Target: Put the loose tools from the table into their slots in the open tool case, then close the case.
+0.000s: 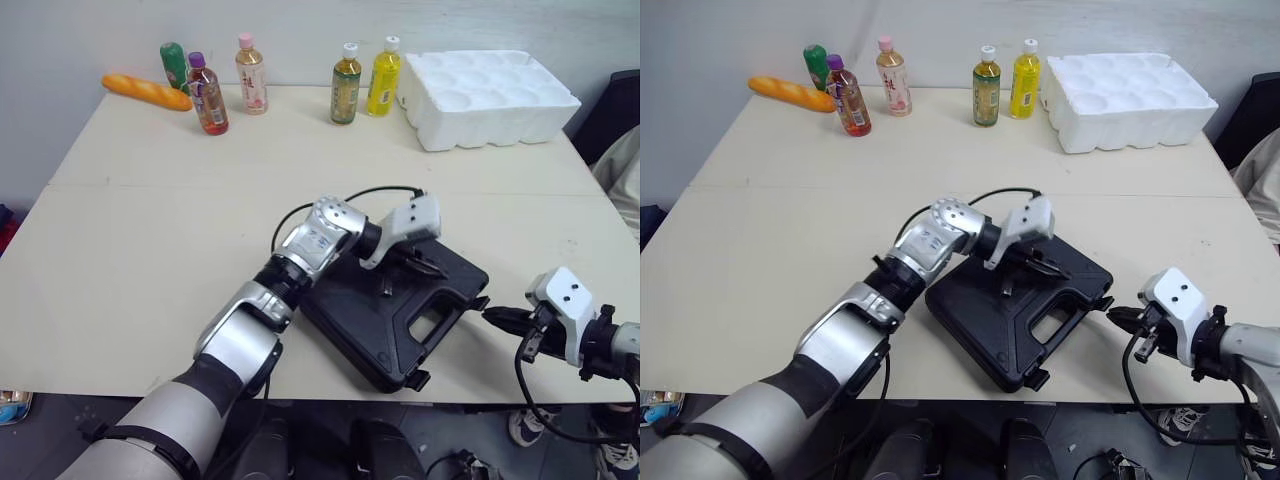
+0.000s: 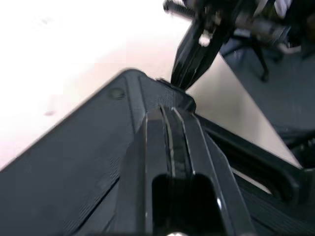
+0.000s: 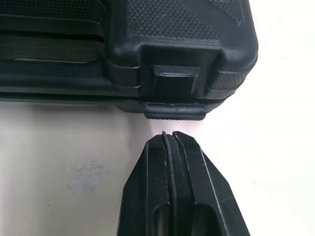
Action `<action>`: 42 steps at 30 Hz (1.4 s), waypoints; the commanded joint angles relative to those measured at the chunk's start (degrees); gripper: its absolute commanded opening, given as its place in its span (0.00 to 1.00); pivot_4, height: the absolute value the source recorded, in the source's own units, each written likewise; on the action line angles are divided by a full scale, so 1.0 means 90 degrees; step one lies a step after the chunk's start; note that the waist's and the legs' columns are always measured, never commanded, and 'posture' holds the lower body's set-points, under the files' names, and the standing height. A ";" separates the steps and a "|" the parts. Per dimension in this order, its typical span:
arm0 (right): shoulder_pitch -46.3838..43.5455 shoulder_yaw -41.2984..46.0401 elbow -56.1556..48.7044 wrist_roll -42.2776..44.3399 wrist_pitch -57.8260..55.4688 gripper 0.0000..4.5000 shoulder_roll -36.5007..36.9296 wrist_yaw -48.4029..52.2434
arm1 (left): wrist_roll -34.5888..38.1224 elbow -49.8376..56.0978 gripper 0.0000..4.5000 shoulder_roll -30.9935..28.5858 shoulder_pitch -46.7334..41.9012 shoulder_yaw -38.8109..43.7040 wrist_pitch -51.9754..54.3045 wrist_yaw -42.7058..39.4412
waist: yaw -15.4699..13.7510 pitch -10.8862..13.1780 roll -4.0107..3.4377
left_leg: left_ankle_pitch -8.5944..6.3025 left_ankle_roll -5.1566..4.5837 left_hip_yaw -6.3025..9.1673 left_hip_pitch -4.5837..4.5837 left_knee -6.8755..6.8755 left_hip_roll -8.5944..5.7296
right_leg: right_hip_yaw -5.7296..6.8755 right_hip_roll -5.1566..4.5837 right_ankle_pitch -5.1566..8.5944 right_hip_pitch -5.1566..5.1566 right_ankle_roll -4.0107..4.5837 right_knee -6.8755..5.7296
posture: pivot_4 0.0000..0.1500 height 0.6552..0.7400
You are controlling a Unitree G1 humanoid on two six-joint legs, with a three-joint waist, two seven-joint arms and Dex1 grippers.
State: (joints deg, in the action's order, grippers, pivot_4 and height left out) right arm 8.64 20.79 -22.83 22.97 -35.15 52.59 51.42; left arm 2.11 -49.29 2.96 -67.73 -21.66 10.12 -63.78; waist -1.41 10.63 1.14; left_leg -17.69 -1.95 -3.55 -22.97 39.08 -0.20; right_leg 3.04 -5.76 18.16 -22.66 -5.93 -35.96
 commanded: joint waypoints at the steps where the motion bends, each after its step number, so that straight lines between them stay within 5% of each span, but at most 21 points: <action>1: 0.0062 0.0196 -0.0284 0.0091 -0.0115 0.00 -0.0105 -0.0207 | -0.0359 -0.0737 0.02 0.0489 -0.0432 -0.0061 -0.0449 0.0424 | -0.0022 0.0000 0.0000 | -0.0001 -0.0002 0.0004 -0.0003 0.0003 0.0000 | -0.0001 -0.0003 0.0000 0.0000 0.0000 0.0000 | 1.00 0.98; 7: 0.0028 0.0301 -0.0417 0.0212 -0.0249 0.00 -0.0159 -0.0354 | -0.1483 -0.1471 0.02 0.0493 -0.0460 -0.0828 -0.1495 0.0833 | -0.0032 -0.0002 -0.0001 | -0.0009 -0.0016 0.0005 0.0001 0.0004 -0.0009 | -0.0005 -0.0027 -0.0004 0.0014 -0.0007 0.0010 | 1.00 0.98; 34: -0.0983 -0.0133 -0.0634 0.0515 -0.0653 0.00 -0.0149 -0.0359 | -0.1637 -0.1229 0.02 0.0502 -0.0023 -0.0850 -0.1642 0.0393 | 0.0035 -0.0017 -0.0003 | -0.0016 -0.0009 -0.0023 0.0046 -0.0005 0.0004 | -0.0018 -0.0015 -0.0003 0.0028 -0.0005 0.0011 | 1.00 0.98; 42: -0.0189 0.0359 -0.0782 0.0409 -0.0606 0.00 0.0165 -0.0026 | -0.0954 -0.0574 0.02 0.0114 -0.0197 -0.0160 -0.1349 -0.0184 | 0.0003 -0.0018 -0.0004 | -0.0017 -0.0008 -0.0021 0.0044 -0.0007 0.0005 | -0.0027 -0.0014 -0.0002 0.0028 -0.0004 0.0010 | 1.00 0.98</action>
State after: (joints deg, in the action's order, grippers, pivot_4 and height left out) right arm 5.77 20.49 -27.17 25.47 -41.24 52.89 50.08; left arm -7.93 -56.32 4.77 -71.04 -23.29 -4.19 -60.21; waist -1.38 10.47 1.10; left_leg -17.84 -2.02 -3.74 -22.58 39.02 -0.16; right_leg 2.81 -5.88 18.14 -22.41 -5.97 -35.89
